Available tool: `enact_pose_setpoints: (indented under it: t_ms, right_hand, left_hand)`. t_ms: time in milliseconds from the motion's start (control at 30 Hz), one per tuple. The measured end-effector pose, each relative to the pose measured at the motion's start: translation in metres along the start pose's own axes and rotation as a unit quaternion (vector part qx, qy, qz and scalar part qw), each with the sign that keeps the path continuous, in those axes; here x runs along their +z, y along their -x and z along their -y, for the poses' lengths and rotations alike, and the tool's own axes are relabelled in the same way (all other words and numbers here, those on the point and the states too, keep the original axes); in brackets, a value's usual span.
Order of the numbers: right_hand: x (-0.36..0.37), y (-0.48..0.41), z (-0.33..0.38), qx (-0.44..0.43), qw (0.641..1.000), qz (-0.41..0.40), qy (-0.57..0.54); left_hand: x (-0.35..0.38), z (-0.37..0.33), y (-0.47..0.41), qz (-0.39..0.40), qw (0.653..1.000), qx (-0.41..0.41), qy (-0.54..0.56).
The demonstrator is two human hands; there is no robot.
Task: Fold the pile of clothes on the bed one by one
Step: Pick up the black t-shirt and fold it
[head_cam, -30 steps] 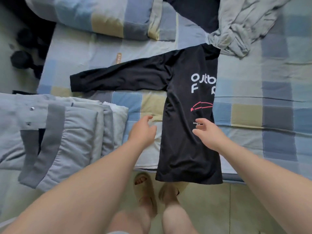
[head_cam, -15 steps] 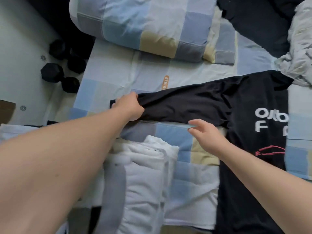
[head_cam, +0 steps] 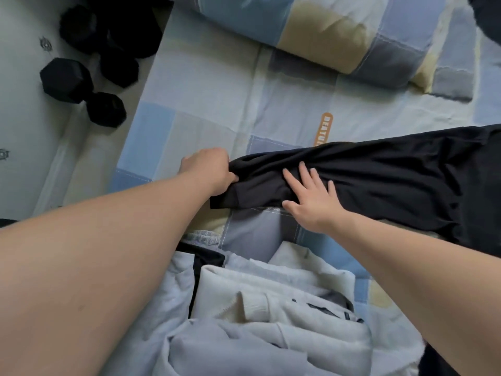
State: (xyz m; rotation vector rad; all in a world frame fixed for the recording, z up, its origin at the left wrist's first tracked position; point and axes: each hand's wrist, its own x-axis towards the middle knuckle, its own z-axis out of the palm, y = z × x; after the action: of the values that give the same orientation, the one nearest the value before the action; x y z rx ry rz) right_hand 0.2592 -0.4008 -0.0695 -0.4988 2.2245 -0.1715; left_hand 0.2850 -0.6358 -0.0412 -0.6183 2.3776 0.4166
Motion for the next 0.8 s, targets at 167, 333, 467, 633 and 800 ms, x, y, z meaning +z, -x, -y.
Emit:
enact_pose_setpoints:
  t_ms: [167, 333, 467, 633, 800]
  right_hand:
    - [-0.033, 0.007, 0.003, 0.011, 0.991, 0.036, -0.126]
    - [-0.087, 0.058, -0.006, 0.066, 0.862, 0.017, -0.503]
    - [-0.132, 0.128, -0.048, 0.040, 0.747, 0.041, -0.663]
    - [-0.168, 0.243, -0.152, 0.012, 0.642, 0.044, -0.765]
    - [-0.177, 0.332, -0.298, 0.036, 0.575, 0.001, -0.818]
  left_hand:
    - [-0.016, -0.005, 0.026, 0.013, 0.947, -0.062, 0.314]
    - [-0.043, -0.063, 0.077, -0.061, 0.869, -0.034, 0.490]
    - [-0.053, -0.158, 0.129, -0.112, 0.908, 0.063, 0.398]
    - [-0.031, -0.315, 0.207, -0.135, 0.934, 0.148, 0.296]
    - [0.020, -0.475, 0.270, -0.062, 0.933, 0.161, 0.315]
